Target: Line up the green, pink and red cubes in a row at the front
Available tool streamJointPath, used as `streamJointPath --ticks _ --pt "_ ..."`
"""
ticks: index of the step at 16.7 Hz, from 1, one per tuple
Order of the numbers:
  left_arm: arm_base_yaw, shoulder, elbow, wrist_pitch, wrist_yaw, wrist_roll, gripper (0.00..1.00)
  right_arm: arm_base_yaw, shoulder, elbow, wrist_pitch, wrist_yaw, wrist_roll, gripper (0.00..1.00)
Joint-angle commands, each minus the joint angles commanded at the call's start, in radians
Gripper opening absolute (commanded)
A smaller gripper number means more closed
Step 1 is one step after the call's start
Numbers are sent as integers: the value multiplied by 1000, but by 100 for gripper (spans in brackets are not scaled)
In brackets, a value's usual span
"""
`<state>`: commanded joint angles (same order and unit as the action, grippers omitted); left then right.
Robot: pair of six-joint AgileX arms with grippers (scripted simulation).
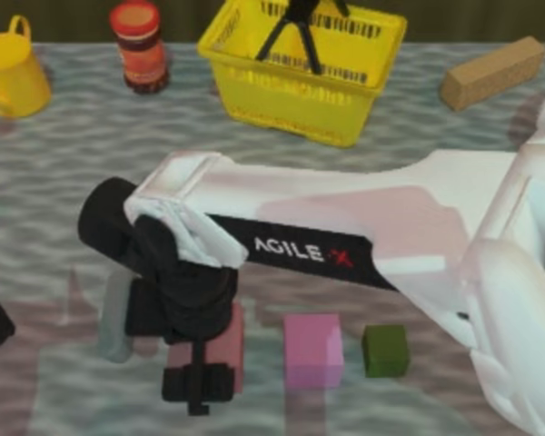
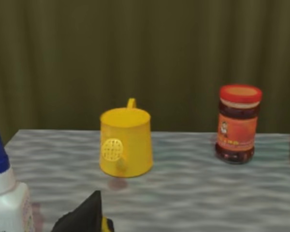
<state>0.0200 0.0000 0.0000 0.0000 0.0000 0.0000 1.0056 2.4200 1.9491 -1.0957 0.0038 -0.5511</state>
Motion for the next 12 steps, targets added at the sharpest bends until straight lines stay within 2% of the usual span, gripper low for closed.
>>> streamJointPath --ticks 1,12 --pt "0 0 0 0 0 0 100 0 0 0 0 0 0 0" --pt "0 0 0 0 0 0 100 0 0 0 0 0 0 83"
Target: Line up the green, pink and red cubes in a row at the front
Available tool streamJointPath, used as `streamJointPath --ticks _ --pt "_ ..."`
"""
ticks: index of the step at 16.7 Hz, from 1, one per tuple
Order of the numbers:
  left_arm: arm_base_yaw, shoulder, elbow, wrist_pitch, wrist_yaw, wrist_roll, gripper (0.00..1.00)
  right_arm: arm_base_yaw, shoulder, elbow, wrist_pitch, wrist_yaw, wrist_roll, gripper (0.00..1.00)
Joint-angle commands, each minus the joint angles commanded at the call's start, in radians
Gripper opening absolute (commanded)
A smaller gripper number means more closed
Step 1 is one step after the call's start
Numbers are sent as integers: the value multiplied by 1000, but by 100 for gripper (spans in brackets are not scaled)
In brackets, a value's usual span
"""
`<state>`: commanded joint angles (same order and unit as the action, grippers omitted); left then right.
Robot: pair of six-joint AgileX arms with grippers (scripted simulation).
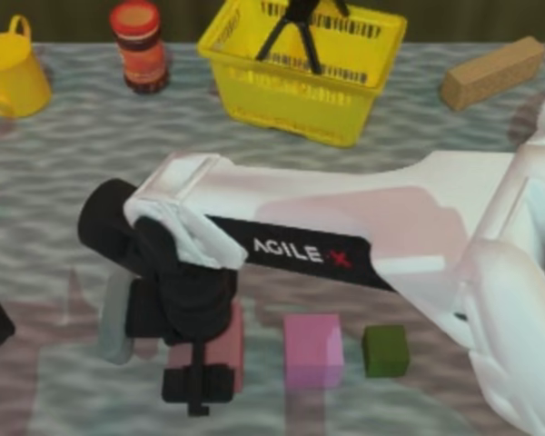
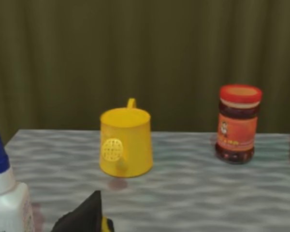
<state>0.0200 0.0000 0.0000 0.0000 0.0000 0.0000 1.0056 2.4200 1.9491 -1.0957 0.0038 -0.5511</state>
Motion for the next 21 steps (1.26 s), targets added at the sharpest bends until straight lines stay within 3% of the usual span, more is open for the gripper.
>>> streamJointPath --ticks 2,3,12,21 --pt "0 0 0 0 0 0 100 0 0 0 0 0 0 98" --pt "0 0 0 0 0 0 100 0 0 0 0 0 0 100" --pt "0 0 0 0 0 0 100 -1 0 4 -4 0 -1 100" --pt "0 0 0 0 0 0 100 6 -40 209 -249 0 -2 100"
